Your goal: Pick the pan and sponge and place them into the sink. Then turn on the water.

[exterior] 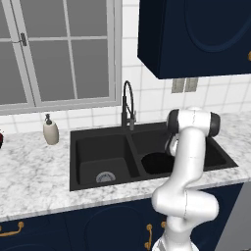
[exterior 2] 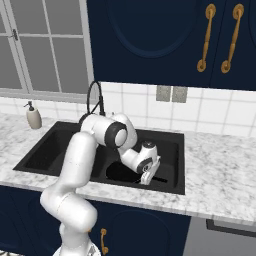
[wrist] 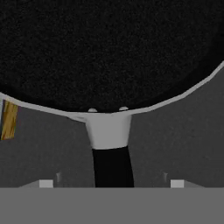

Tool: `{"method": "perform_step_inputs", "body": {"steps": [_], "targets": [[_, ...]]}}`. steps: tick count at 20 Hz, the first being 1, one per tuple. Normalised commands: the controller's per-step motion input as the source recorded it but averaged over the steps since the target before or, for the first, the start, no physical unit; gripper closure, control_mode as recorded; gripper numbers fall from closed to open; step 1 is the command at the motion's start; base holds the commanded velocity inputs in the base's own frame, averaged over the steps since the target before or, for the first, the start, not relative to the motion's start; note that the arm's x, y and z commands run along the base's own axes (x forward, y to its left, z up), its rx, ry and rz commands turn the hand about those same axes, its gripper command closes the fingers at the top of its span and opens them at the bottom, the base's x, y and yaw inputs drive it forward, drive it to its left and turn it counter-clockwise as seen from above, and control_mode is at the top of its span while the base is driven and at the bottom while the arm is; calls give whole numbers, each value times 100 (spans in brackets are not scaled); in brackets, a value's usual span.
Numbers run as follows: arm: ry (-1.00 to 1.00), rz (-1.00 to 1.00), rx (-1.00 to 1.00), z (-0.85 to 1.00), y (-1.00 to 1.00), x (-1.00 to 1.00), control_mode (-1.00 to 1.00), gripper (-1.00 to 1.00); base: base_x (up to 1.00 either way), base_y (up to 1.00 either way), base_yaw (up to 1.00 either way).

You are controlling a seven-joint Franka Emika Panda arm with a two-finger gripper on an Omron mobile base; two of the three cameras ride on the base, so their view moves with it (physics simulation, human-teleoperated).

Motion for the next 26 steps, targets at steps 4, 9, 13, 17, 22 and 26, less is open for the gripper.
{"method": "perform_step_inputs", "body": {"steps": [4,9,13,17,22,26], "targets": [[0,-5,0,100,3,-16,-100,-100,0,0,0],[-5,-13,0,100,2,-36,-100,-100,0,0,0],[-2,-18,0,100,0,-28,-100,-100,0,0,0],[0,-17,0,100,3,-13,-100,-100,0,0,0],[0,-15,0,89,4,-3,-100,-100,0,0,0],[1,0,0,10,-2,-3,-100,-100,0,0,0]]}}
